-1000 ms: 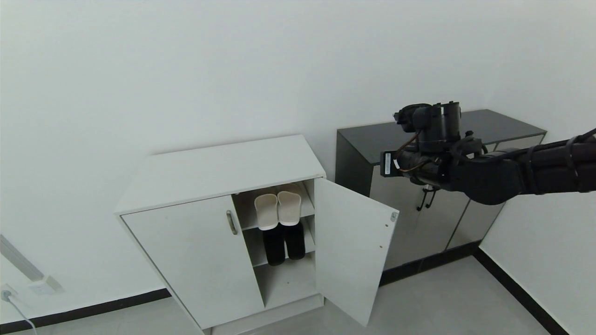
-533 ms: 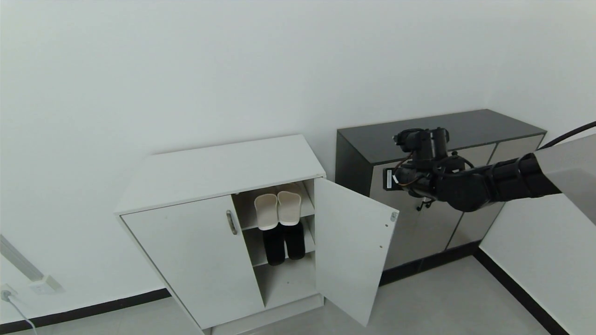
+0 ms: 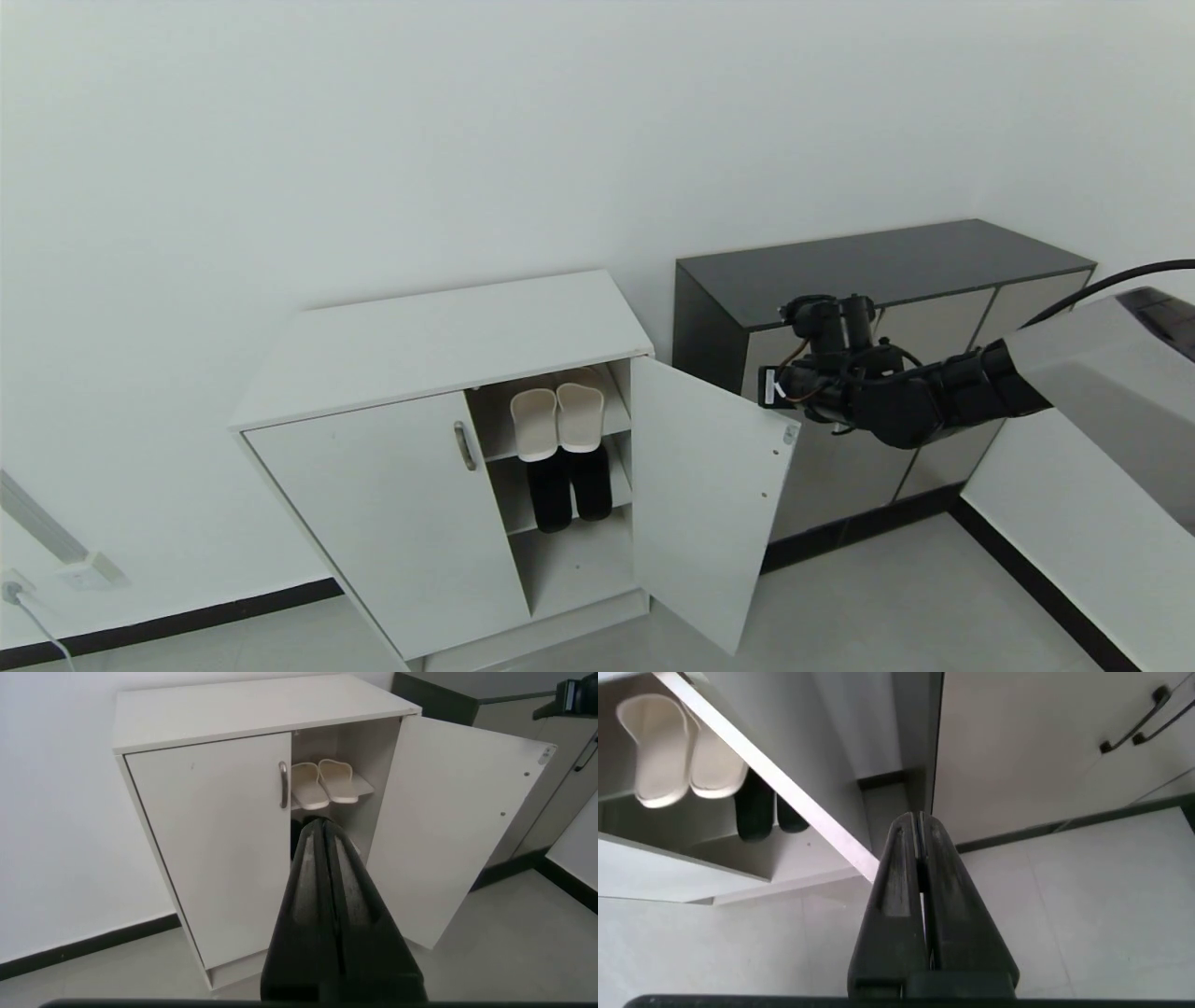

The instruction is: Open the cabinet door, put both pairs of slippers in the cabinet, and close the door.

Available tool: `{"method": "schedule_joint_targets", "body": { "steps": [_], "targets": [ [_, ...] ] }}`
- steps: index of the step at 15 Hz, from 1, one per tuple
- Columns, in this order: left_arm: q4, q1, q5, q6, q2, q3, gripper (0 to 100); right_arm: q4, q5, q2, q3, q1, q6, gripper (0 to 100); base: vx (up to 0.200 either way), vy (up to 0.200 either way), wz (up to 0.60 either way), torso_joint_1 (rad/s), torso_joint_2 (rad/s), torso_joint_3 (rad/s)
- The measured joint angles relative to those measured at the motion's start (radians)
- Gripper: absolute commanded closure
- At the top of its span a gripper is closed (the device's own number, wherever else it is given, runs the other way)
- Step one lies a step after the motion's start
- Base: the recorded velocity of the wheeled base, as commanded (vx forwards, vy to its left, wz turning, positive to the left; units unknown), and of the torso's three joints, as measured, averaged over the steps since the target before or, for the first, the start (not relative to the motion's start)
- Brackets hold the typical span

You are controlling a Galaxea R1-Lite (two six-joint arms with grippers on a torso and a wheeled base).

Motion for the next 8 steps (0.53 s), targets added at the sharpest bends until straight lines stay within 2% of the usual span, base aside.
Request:
{"method": "schedule_joint_targets", "body": {
  "steps": [8],
  "targets": [
    [0.0, 0.0, -0.002, 0.0, 0.0, 0.0, 100, -0.006, -0.001, 0.047, 0.005, 0.002, 0.0, 100, 0.0, 0.0, 0.0, 0.0, 0.0, 0.0]
  ]
}}
